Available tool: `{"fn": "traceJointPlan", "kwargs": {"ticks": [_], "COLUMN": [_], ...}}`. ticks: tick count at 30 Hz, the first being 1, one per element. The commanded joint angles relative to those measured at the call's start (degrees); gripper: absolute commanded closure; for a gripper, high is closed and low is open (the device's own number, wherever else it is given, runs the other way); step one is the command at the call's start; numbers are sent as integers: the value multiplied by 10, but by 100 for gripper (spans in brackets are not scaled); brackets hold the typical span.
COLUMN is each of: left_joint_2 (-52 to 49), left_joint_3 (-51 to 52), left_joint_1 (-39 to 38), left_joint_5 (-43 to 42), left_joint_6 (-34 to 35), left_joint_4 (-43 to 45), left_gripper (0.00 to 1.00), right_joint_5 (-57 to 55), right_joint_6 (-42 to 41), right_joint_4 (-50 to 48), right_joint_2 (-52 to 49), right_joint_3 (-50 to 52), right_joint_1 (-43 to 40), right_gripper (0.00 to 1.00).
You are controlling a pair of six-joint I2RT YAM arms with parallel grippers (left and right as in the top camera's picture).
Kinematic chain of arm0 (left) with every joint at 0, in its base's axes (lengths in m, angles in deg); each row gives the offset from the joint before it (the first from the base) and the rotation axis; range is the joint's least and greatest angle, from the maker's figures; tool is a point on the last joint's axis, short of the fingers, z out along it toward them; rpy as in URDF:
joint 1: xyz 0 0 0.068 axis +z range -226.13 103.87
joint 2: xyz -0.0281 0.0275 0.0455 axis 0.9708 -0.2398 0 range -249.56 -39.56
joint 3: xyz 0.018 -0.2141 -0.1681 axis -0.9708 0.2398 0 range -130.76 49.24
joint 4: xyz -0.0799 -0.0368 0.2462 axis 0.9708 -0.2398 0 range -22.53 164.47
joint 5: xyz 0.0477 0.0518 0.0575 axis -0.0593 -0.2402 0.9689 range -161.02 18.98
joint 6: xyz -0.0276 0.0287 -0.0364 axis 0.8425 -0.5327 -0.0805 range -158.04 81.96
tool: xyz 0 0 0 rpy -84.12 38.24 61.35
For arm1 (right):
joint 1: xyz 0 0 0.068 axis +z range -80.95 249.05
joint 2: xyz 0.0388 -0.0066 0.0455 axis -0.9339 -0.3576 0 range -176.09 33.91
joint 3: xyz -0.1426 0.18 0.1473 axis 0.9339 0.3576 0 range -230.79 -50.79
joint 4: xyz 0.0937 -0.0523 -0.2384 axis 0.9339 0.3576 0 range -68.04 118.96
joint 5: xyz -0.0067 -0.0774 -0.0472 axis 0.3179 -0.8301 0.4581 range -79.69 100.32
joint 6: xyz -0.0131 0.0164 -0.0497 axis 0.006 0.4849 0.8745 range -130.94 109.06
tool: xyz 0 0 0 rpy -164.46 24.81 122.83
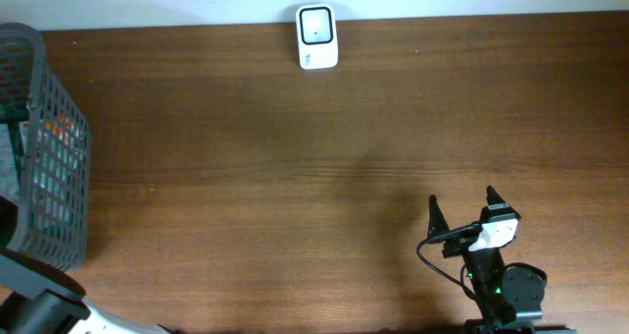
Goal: Scan the item barcode
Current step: 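Reach the left gripper into the basket and grasp the green-lidded jar, then carry the jar with the left gripper and set it on the table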
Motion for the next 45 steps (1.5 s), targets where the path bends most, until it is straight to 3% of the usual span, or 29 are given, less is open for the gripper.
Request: {"fn": "traceJointPlan", "kwargs": {"ticks": [1, 8, 12, 18, 24, 28, 36, 45], "left_joint_2": [8, 10, 28, 39, 3, -47, -210, -308], "left_joint_3": [-149, -468, -556, -557, -530, -487, -371, -361], "left_joint_1": [4, -22, -120, -321, -495, -588, -712, -788], "left_joint_5": [-67, -411, -456, -433, -254, -190, -148, -148], "left_joint_6": [5, 16, 19, 18, 18, 18, 19, 25], "left_joint_4": [-41, -76, -97, -134, -228, -244, -153, -92], "left_gripper": [52, 57, 56, 54, 53, 55, 59, 57], "right_joint_5": [5, 5, 5, 5, 5, 5, 5, 5], "right_joint_6": [2, 2, 2, 2, 2, 2, 2, 2], "right_joint_4": [1, 1, 1, 1, 1, 1, 1, 1], "right_joint_2": [5, 5, 5, 5, 5, 5, 5, 5], "right_joint_3": [4, 4, 4, 4, 4, 4, 4, 4], "right_joint_1": [1, 1, 1, 1, 1, 1, 1, 1], "right_gripper": [2, 2, 2, 2, 2, 2, 2, 2]}}
